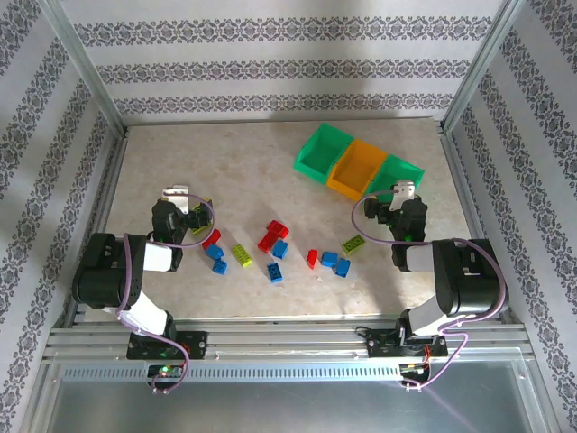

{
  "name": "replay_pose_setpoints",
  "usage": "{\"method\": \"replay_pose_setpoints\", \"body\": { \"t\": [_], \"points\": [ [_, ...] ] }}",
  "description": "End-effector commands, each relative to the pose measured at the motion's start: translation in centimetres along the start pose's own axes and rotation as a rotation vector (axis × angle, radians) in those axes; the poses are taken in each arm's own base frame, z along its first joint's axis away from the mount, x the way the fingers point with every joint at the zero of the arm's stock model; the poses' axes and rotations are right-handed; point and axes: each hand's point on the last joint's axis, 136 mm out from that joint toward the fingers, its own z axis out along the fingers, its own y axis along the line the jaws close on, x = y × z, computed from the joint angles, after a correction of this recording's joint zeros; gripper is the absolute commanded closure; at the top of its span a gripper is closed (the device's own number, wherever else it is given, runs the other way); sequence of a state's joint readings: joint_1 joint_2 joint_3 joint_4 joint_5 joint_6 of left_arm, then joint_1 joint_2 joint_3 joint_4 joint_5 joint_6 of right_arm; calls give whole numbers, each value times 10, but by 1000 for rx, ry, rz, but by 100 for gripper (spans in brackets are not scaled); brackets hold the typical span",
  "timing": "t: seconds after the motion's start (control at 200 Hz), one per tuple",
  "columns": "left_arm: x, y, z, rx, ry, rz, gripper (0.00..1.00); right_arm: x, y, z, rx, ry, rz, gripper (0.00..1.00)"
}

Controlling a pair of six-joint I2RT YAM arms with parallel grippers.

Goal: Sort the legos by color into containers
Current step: Move the container to the top-center of the table.

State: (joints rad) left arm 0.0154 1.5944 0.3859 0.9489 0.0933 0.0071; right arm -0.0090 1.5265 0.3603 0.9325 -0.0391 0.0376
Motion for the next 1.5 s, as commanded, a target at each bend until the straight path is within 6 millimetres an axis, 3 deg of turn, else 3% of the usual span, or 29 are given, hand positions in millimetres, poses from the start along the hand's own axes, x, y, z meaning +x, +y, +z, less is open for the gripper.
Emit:
{"method": "replay_pose_setpoints", "body": {
  "t": [0.0,1.184,1.494],
  "points": [
    [-1,7,0,-23,-4,-18,0,-10,2,3,-8,-28,-1,2],
    [-1,9,-2,-31,-10,-24,0,-12,1,2,-2,-30,3,2],
    [-30,19,-26,-96,-51,-43,0,-40,-19,-22,129,-38,47,2]
  ]
}}
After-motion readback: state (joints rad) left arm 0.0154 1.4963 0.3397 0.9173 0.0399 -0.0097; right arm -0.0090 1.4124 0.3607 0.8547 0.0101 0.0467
